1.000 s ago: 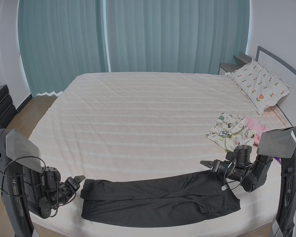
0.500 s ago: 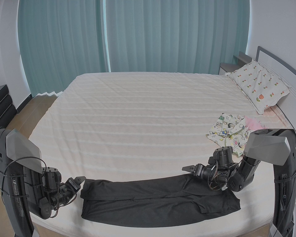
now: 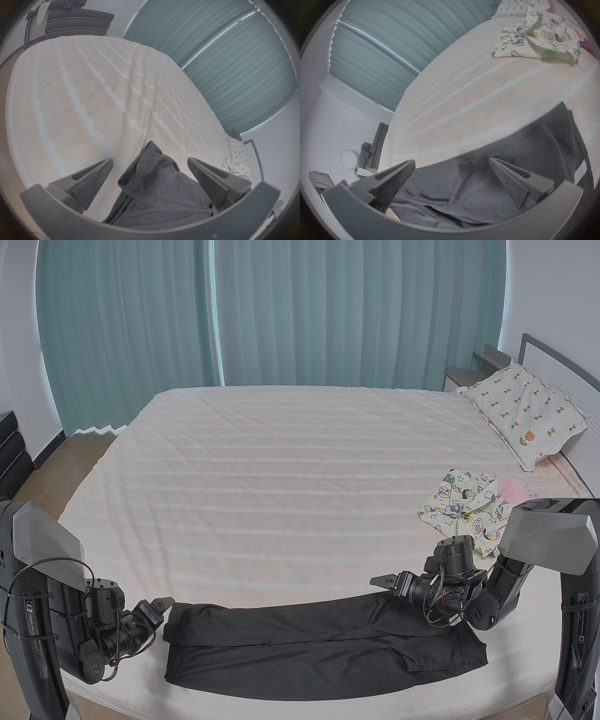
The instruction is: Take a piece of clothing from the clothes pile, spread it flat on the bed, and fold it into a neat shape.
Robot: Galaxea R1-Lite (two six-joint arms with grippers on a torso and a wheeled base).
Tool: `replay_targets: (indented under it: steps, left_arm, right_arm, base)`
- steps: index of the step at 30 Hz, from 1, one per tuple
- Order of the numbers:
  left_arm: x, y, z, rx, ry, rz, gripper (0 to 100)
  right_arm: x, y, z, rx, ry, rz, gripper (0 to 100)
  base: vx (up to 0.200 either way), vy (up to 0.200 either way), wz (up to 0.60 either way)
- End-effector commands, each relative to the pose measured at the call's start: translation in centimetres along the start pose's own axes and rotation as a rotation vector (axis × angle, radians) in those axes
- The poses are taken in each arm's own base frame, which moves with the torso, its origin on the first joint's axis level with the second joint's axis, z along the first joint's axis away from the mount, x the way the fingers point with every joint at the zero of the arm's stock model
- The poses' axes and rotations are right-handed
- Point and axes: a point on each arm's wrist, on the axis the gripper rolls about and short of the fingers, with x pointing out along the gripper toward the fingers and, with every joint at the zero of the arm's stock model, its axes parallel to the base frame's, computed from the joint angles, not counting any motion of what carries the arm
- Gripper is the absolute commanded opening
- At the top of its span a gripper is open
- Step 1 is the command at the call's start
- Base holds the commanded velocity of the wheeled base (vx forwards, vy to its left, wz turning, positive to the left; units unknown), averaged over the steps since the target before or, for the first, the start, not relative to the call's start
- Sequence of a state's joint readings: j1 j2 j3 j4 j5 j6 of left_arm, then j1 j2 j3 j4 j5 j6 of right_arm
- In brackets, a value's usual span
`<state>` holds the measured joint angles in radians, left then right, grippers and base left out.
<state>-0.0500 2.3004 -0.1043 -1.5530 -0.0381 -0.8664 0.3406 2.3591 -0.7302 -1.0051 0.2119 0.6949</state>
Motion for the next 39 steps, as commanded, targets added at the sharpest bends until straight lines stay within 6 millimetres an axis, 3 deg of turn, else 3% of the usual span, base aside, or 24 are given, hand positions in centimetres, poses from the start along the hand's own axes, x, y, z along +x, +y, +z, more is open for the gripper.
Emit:
replay_targets:
  steps: [1,7,16,20,23,28,33,38,39]
  left_arm:
    - [0.0,-0.1,0.1,0.000,-0.011,-0.012,100]
    - [0.1,0.0,0.0,0.000,-0.005,-0.007,100]
    - [0.3,0.1,0.0,0.000,-0.004,-0.006,100]
    - [0.4,0.1,0.0,-0.001,-0.005,-0.005,100]
    - [0.4,0.2,-0.1,-0.001,-0.002,0.001,100]
    - [0.4,0.2,-0.2,0.000,0.002,0.002,100]
    - [0.2,-0.2,-0.6,0.022,0.012,-0.006,100]
    - [0.0,-0.3,-1.1,0.034,0.026,0.003,100]
    - [-0.4,-0.2,-1.5,0.041,0.045,0.011,100]
  right_arm:
    - [-0.7,0.3,-0.8,0.001,0.025,-0.004,100]
    - [0.1,0.3,-1.3,-0.005,0.041,-0.007,100]
    - [2.5,0.8,0.0,-0.008,0.022,0.003,100]
    - [4.2,0.9,1.1,-0.013,-0.073,-0.028,100]
    - [4.4,0.9,1.3,-0.013,-0.111,-0.023,100]
    - [3.3,1.4,1.7,-0.026,-0.195,0.019,100]
    - [-0.7,2.1,4.1,-0.021,-0.273,0.020,100]
    - [-3.0,1.0,4.6,0.004,-0.265,-0.044,100]
    - [-4.4,0.4,4.7,0.020,-0.265,-0.064,100]
  base:
    - [0.000,0.000,0.00]
    - [0.000,0.000,0.00]
    - [0.000,0.000,0.00]
    - [0.000,0.000,0.00]
    - [0.000,0.000,0.00]
    - [0.000,0.000,0.00]
    - [0.000,0.000,0.00]
    - [0.000,0.000,0.00]
    - [0.000,0.000,0.00]
